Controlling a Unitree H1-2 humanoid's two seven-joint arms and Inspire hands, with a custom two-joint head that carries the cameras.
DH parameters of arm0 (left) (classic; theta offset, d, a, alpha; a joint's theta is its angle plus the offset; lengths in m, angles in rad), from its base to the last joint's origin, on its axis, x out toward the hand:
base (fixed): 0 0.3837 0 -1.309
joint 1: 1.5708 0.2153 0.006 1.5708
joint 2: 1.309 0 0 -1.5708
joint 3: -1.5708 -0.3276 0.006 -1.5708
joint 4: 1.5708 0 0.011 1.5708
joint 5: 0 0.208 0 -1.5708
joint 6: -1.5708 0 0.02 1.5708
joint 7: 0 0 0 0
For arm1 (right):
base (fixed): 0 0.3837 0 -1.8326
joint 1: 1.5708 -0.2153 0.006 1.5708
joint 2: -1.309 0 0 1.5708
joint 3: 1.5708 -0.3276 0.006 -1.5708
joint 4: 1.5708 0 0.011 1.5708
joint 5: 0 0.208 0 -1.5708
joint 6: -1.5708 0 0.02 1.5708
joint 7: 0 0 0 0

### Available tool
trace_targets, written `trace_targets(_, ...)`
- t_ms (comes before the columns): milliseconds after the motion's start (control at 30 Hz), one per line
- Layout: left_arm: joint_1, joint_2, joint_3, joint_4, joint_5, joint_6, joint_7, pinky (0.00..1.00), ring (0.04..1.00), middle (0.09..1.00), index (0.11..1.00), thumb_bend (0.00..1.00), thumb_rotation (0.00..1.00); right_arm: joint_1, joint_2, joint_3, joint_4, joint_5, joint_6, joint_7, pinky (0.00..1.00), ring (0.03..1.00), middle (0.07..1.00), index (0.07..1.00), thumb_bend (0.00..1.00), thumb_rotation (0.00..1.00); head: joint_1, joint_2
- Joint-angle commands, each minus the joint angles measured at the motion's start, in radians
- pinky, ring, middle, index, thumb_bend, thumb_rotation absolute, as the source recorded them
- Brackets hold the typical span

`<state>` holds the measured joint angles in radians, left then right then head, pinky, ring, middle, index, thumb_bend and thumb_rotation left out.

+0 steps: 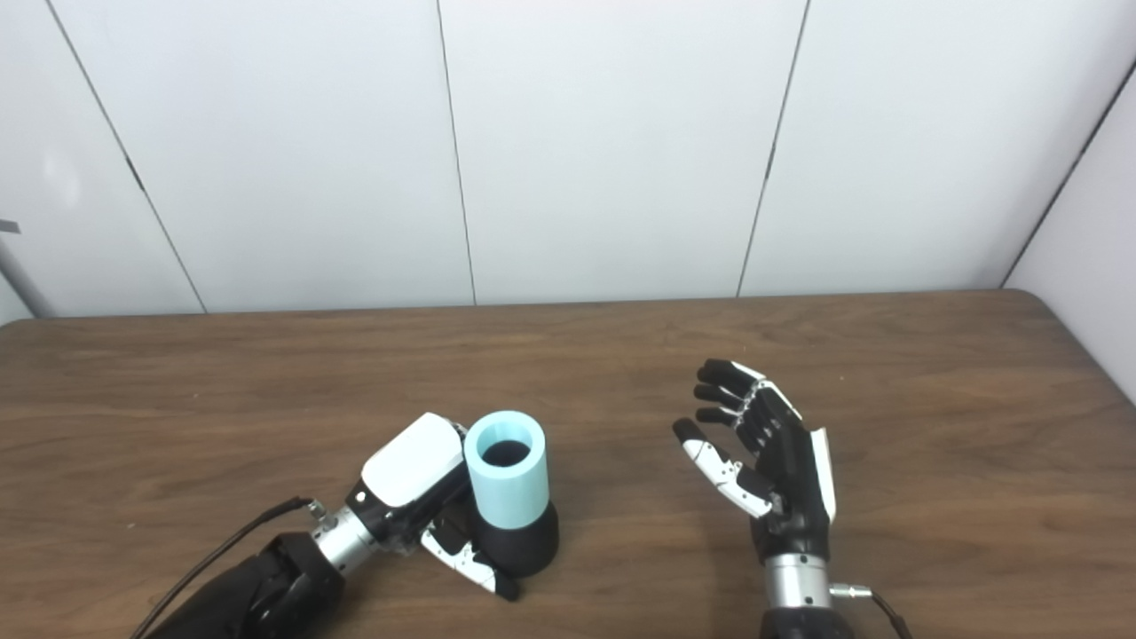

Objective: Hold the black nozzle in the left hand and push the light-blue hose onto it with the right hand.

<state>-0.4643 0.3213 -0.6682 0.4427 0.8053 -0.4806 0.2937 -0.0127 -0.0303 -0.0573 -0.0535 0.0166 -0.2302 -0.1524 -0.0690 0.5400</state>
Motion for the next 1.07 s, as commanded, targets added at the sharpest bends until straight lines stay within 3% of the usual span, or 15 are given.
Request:
trace_targets(0,0.134,-0.045,-0.040,0.103,-0.004,0.012,0.011,0.09,0.139,0.471,0.483,0.52,0.00,-0.026,0.005,-0.008,-0.028,0.000,-0.008,0.007,0.60,0.681,0.701,0.673,0.35,0.13,-0.001,0.001)
trace_targets(167,0.146,-0.047,-0.008,0.078,-0.032,0.012,-0.034,0.12,0.187,0.472,0.485,0.52,0.00,-0.025,0.006,-0.009,-0.036,-0.014,0.003,0.010,0.59,0.680,0.703,0.676,0.34,0.17,-0.001,0.002)
trace_targets(267,0.153,-0.051,0.017,0.063,-0.029,0.017,-0.067,0.24,0.353,0.461,0.514,0.52,0.00,-0.025,0.008,-0.010,-0.037,-0.010,0.008,0.011,0.59,0.679,0.703,0.678,0.32,0.15,-0.001,0.002)
trace_targets(400,0.162,-0.055,0.044,0.050,-0.028,0.025,-0.107,0.40,0.505,0.571,0.493,0.52,0.05,-0.023,0.013,-0.010,-0.048,-0.009,0.018,0.014,0.59,0.675,0.699,0.673,0.31,0.13,-0.001,0.004)
trace_targets(433,0.163,-0.055,0.048,0.047,-0.021,0.029,-0.113,0.42,0.519,0.585,0.543,0.73,0.04,-0.022,0.013,-0.010,-0.048,-0.012,0.018,0.015,0.59,0.675,0.699,0.675,0.31,0.14,-0.001,0.004)
trace_targets(467,0.164,-0.055,0.051,0.047,-0.015,0.029,-0.112,0.44,0.529,0.594,0.578,0.86,0.03,-0.022,0.014,-0.011,-0.049,-0.011,0.018,0.016,0.59,0.676,0.699,0.675,0.31,0.14,-0.001,0.005)
trace_targets(567,0.167,-0.055,0.063,0.048,-0.008,0.029,-0.113,0.50,0.601,0.618,0.616,0.98,0.03,-0.021,0.015,-0.011,-0.051,-0.014,0.021,0.017,0.60,0.681,0.701,0.674,0.31,0.14,-0.001,0.005)
trace_targets(800,0.172,-0.049,0.086,0.027,-0.009,0.076,-0.177,0.65,0.735,0.727,0.729,1.00,0.15,-0.018,0.016,-0.010,-0.067,-0.041,0.049,0.015,0.60,0.680,0.702,0.678,0.31,0.18,-0.002,0.005)
trace_targets(1033,0.170,-0.039,0.082,0.026,0.038,0.097,-0.171,0.72,0.798,0.788,0.793,1.00,0.19,-0.019,0.018,-0.010,-0.064,-0.042,0.050,0.018,0.60,0.683,0.705,0.680,0.31,0.16,0.000,0.004)
